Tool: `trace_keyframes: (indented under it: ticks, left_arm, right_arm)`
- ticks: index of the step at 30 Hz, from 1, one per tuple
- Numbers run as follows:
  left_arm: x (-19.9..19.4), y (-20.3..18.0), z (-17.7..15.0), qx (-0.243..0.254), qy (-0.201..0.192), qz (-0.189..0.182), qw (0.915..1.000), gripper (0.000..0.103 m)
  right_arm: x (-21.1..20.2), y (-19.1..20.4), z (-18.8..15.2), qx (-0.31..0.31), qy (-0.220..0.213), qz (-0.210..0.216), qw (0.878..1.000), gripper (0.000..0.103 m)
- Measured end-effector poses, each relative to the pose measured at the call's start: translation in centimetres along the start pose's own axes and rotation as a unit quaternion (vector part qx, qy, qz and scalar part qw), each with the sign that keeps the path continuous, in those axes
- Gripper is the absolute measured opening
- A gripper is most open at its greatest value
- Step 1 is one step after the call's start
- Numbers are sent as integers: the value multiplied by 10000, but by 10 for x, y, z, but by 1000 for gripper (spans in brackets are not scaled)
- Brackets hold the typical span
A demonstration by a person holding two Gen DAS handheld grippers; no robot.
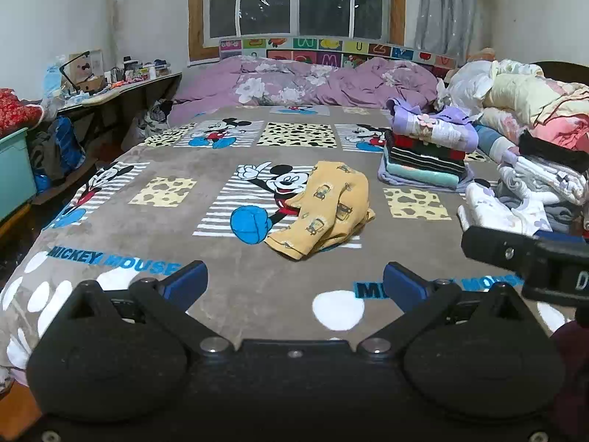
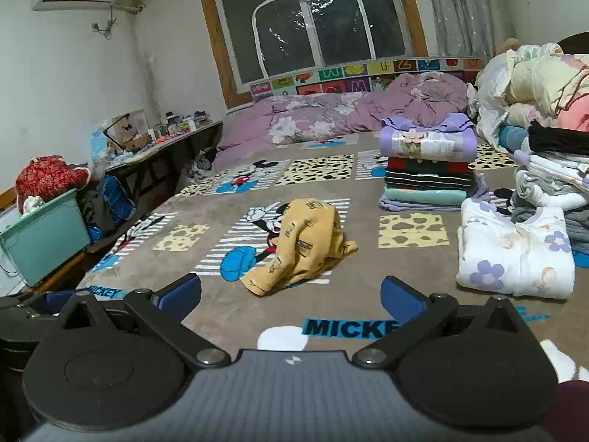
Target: Fold clothes
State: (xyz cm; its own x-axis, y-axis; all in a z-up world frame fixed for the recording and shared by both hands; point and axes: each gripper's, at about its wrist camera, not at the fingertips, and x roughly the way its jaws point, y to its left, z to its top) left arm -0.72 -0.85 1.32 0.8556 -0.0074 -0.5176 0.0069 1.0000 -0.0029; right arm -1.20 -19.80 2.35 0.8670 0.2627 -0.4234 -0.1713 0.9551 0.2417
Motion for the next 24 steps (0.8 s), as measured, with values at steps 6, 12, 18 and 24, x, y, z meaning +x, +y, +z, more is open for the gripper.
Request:
trace_keyframes:
  ticks: [6,12,18,24]
  left_arm:
    - [8,1,1,-150,64,45,9999,103]
    - [14,3,-1,-214,106,48,9997,103]
    - [19,1,-4,-188,113,25,9998,103]
    - [24,1,-5,-212,114,-10,9997,103]
  right_arm:
    - [2,-3,-3,-138,-26,-121,9998,103]
    - [10,-7,-8,-180,-6,-206,9996,103]
    - [17,-9,-11,-163,71,-230,9996,103]
    - [20,-7,-14,-200,110,-193,9996,103]
